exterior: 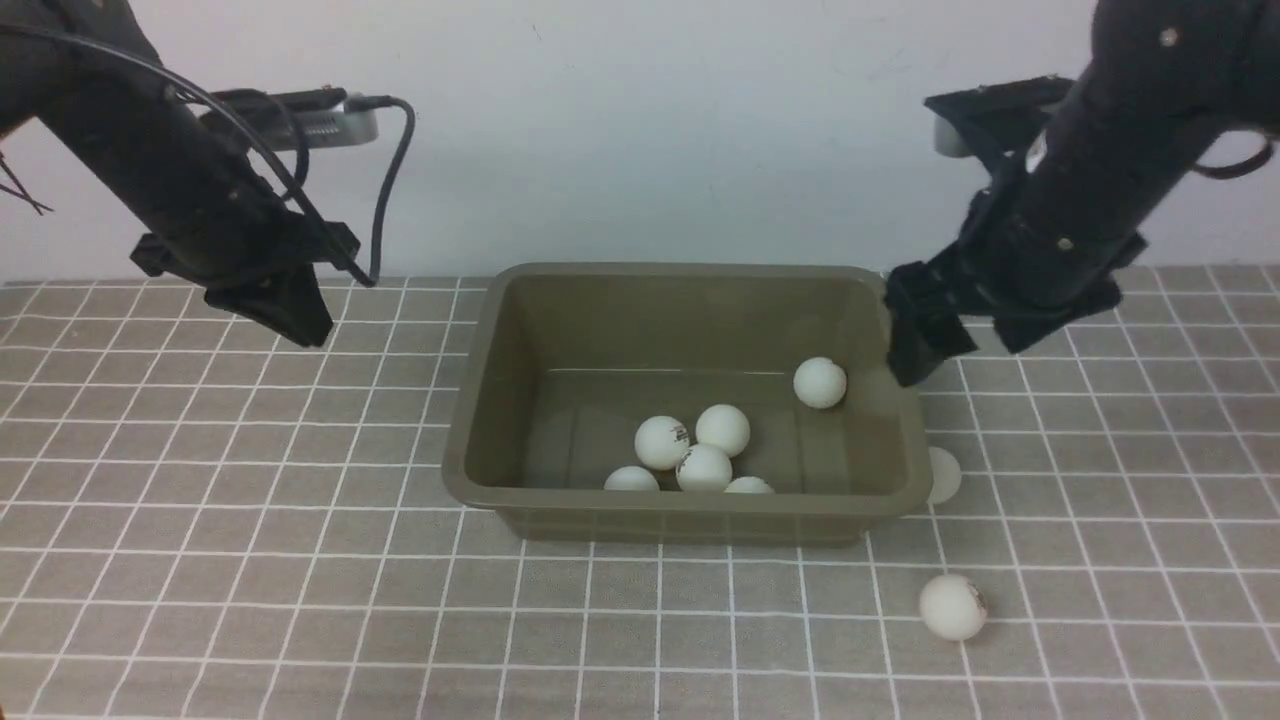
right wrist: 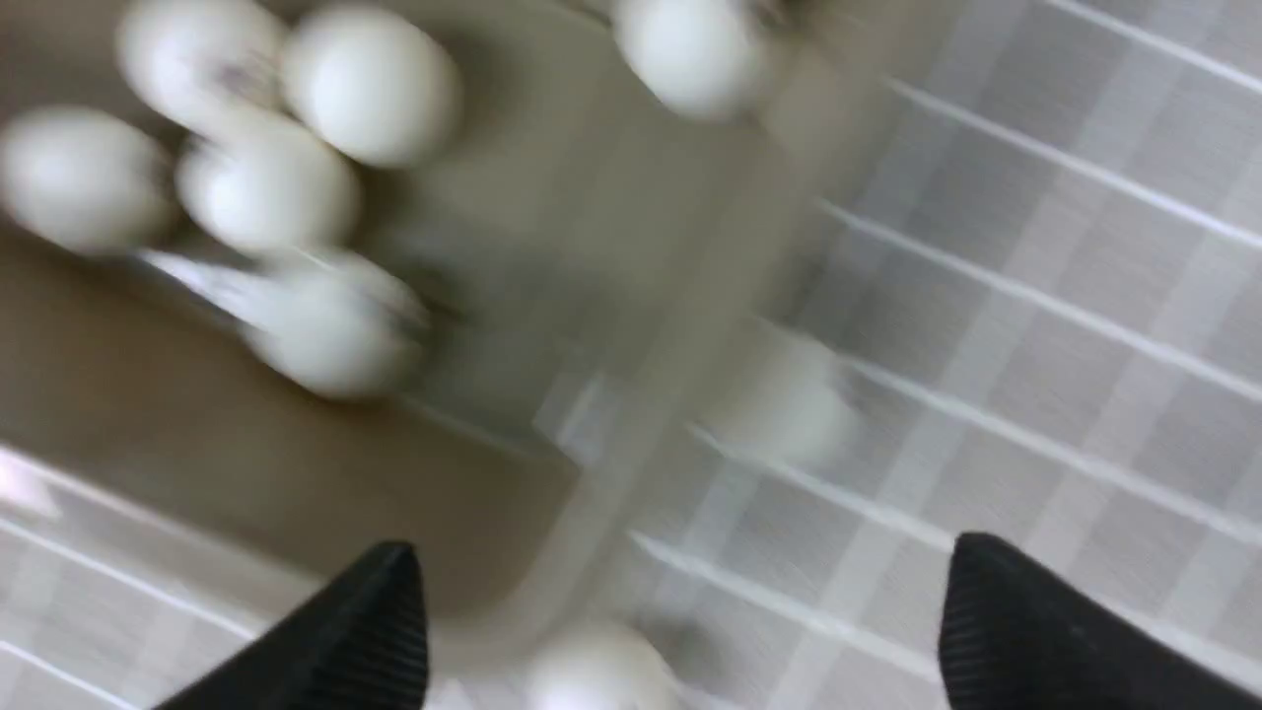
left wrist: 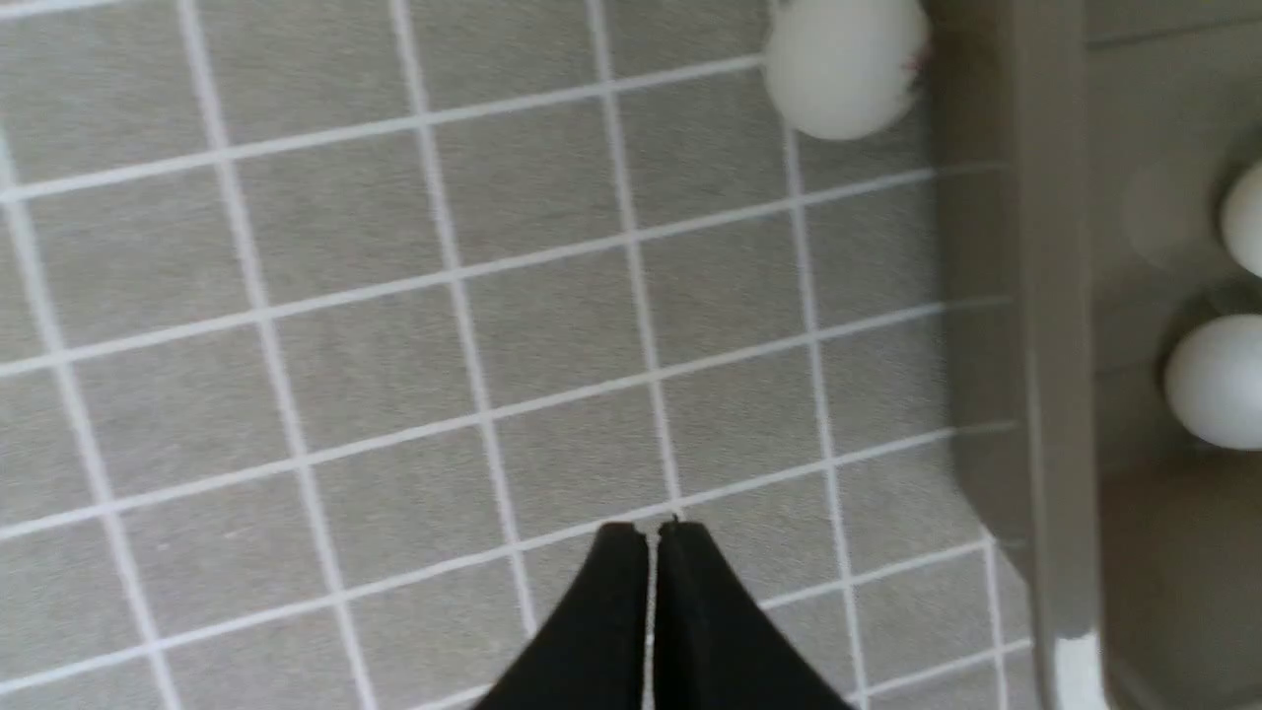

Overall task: Put the table tennis balls into the box on the grey coffee tablecloth.
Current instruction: 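Reach for and grasp a ping pong ball on the table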

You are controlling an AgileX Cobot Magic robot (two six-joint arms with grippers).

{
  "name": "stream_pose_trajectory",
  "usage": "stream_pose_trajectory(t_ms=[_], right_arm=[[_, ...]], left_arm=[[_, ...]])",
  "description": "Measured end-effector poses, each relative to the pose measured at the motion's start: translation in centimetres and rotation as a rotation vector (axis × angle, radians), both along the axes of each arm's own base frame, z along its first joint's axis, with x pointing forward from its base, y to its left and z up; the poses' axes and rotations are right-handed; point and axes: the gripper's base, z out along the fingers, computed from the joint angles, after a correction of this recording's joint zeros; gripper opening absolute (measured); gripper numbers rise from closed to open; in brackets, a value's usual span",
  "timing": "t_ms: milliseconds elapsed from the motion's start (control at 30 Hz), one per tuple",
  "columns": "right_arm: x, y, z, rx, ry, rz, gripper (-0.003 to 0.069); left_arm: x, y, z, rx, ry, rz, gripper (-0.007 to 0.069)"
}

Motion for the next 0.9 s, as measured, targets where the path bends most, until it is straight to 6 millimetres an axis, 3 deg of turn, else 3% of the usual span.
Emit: stream_pose_trajectory(t_ms=[133,167,233,333,500,600,633,767,800,833,900], right_arm=[[-3.3,-1.1,-2.0,-0.027,0.100,-0.047,0.0525],[-4.7,-1.2,-3.8,-0.005,0.156,-0.067,0.0504],[-5.5,-1.1,-6.1,0.040,0.175,-0.088,0.0494],[-5.6,-0.8,-9.3,0.084,0.162,-0.109,0.0489],[-4.6,-0.4,-12.5,0.092,0.172,-0.111,0.0488],[-4.1,-0.3,-14.2,0.081,0.189,-0.096,0.0409],[-4.1,-0.3,-14.3,0.077,0.197,-0.094,0.0360],[-4.9,-0.6,-11.9,0.077,0.183,-0.085,0.0362],[-5.4,-0.6,-9.1,0.109,0.122,-0.092,0.0362],[-5.4,-0.6,-8.7,0.115,0.111,-0.093,0.0362],[-5.3,-0.4,-4.9,0.186,-0.001,-0.096,0.0362]], left_arm=[[0.0,-1.5,0.0,-0.012,-0.008,-0.036,-0.0005],[-0.1,-2.4,0.0,-0.013,-0.010,-0.058,-0.0005],[-0.2,-3.5,0.0,-0.015,-0.012,-0.086,-0.0005],[-0.4,-4.5,0.0,-0.016,-0.012,-0.111,-0.0005],[-0.4,-4.6,0.0,-0.014,-0.013,-0.114,-0.0005],[-0.4,-4.5,0.0,-0.014,-0.014,-0.113,-0.0005],[-0.4,-4.5,0.0,-0.014,-0.014,-0.113,-0.0005],[-0.4,-4.4,0.1,-0.002,-0.017,-0.115,-0.0005],[-0.5,-4.4,0.3,0.005,-0.021,-0.116,-0.0005],[-0.5,-4.4,0.3,0.005,-0.022,-0.116,-0.0005],[-0.7,-4.3,0.8,0.007,-0.033,-0.116,-0.0005]])
